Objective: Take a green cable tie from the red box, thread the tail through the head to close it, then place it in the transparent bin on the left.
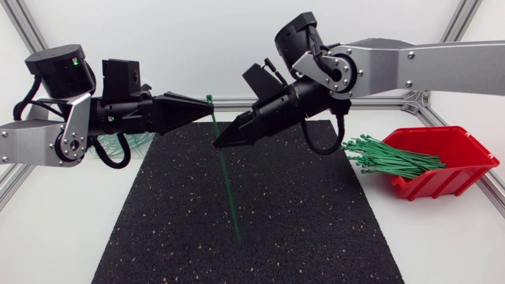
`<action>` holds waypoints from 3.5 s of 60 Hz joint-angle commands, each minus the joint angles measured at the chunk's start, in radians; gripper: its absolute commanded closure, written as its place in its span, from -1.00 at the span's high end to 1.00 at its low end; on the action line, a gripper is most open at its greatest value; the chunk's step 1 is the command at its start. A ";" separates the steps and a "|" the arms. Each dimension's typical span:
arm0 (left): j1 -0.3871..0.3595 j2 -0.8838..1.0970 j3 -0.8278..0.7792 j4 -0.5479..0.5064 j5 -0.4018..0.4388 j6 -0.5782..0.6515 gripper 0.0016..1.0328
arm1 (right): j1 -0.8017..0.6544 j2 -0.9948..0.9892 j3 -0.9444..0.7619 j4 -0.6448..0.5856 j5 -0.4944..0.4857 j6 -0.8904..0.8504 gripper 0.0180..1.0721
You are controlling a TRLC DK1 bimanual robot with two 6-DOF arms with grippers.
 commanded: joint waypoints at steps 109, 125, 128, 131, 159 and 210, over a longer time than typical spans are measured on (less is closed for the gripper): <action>-0.015 -0.013 0.020 0.027 0.009 -0.062 -0.93 | -0.019 -0.034 -0.007 -0.003 0.011 0.004 -0.38; 0.036 0.000 0.051 -0.004 0.006 -0.065 -0.93 | -0.009 -0.032 0.020 -0.127 0.124 -0.131 0.54; 0.044 -0.002 0.048 -0.006 0.007 -0.062 -0.93 | -0.007 -0.034 0.019 -0.141 0.149 -0.154 0.61; 0.048 -0.002 0.042 -0.010 0.006 -0.048 -0.93 | -0.007 -0.034 0.019 -0.164 0.163 -0.178 0.63; -0.005 0.082 0.022 -0.360 -0.195 0.537 -0.93 | -0.019 -0.063 -0.088 -0.176 0.305 -0.324 0.63; -0.090 0.313 0.565 -1.317 -0.266 0.739 -0.94 | 0.108 -0.311 -0.392 -0.117 0.882 -0.727 0.89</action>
